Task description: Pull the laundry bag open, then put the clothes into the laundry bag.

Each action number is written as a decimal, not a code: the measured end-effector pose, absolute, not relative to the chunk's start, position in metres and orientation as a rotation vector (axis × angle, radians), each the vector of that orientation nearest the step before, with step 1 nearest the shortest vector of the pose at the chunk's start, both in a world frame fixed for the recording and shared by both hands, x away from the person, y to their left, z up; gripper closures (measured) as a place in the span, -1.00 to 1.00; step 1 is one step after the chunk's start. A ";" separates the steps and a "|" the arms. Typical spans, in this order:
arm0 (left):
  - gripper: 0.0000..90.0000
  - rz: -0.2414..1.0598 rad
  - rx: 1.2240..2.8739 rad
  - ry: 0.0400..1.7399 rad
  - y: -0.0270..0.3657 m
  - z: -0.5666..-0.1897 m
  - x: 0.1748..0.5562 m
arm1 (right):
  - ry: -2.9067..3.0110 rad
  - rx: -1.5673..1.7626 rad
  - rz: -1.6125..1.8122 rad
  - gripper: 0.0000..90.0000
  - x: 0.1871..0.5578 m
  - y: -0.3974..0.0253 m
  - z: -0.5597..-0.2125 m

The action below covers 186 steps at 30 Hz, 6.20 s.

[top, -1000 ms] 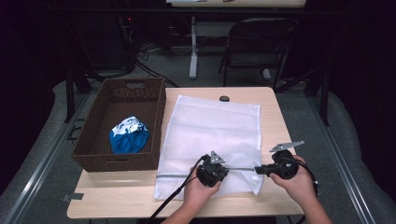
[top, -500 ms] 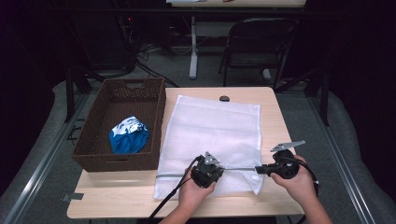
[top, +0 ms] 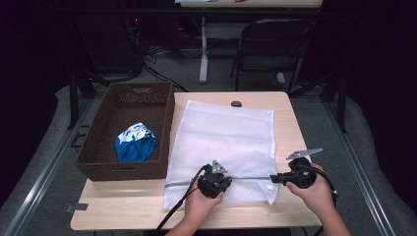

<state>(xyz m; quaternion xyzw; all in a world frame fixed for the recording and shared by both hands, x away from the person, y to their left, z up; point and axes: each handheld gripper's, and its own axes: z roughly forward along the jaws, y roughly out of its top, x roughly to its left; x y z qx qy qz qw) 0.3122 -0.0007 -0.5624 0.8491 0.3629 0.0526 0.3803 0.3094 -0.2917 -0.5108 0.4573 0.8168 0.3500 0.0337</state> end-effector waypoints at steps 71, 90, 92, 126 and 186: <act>0.93 0.183 2.239 1.006 0.054 -0.551 0.310 | 2.427 1.526 1.030 0.91 0.313 -0.325 -0.514; 0.93 0.193 2.229 1.044 0.072 -0.553 0.308 | 2.424 1.529 1.031 0.91 0.313 -0.326 -0.514; 0.93 0.191 2.224 1.050 0.075 -0.553 0.308 | 2.421 1.532 1.026 0.91 0.314 -0.326 -0.514; 0.93 0.211 2.208 1.107 0.101 -0.553 0.305 | 2.400 1.565 0.993 0.91 0.314 -0.332 -0.516; 0.93 0.201 2.206 1.188 0.142 -0.557 0.292 | 2.380 1.618 0.950 0.91 0.317 -0.341 -0.524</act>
